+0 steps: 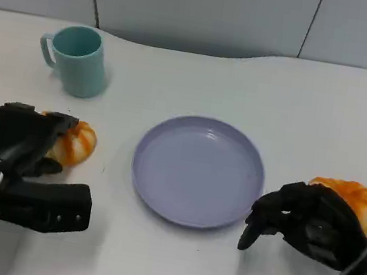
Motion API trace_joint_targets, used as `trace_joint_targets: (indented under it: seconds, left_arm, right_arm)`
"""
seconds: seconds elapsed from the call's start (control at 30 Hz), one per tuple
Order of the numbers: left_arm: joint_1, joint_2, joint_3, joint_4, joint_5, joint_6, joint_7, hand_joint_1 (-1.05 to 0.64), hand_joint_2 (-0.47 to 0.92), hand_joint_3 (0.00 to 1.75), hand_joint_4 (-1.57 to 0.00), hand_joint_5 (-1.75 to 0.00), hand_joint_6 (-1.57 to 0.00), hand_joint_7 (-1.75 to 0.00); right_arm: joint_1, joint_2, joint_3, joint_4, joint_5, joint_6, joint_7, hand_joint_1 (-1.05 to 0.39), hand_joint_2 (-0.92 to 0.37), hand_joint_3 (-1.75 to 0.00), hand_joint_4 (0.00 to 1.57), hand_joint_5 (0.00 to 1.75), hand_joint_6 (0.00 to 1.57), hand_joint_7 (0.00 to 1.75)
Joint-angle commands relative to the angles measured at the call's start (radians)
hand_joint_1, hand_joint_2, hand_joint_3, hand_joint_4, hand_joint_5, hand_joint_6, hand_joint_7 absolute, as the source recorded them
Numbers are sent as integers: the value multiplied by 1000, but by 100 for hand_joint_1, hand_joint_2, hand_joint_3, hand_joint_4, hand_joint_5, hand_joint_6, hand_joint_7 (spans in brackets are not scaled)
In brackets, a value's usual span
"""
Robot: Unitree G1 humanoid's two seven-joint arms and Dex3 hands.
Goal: Grasp the bread from the table and place it into the plate.
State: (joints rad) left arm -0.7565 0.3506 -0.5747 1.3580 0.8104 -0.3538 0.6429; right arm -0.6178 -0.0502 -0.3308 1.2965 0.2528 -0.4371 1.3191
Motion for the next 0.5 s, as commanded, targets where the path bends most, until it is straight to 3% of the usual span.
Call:
trace_joint_targets:
  seconds: [0.03,0.13,0.33,0.5]
  left_arm:
    - [4,-1,29,8,-30,-12,38,-24,90,0,-74,-63,-91,-6]
    - [6,0,39,9,-39,-16,35,-22,92,4,-73,-82,-102,-6]
    - [8,-5,60,10,-54,-9,25,-19,91,2,-76,-85,-110,-7]
    - [7,-16,105,-5,-100,-90,69,-22,89,0,-75,-92,-112,-5]
  right_arm:
    - [2,-3,-12,-7,19,14,7,-50,-88,0,93,69,117,0]
    - [3,-6,-4,-7,9,17,-13,-50,-88,0,92,76,118,1]
    - [1,1,-7,-11,14,-19,0,-48,-89,0,88,76,117,1]
    - [-3,3,-14,-4,21,11,-3,-49,-88,0,90,72,115,1]
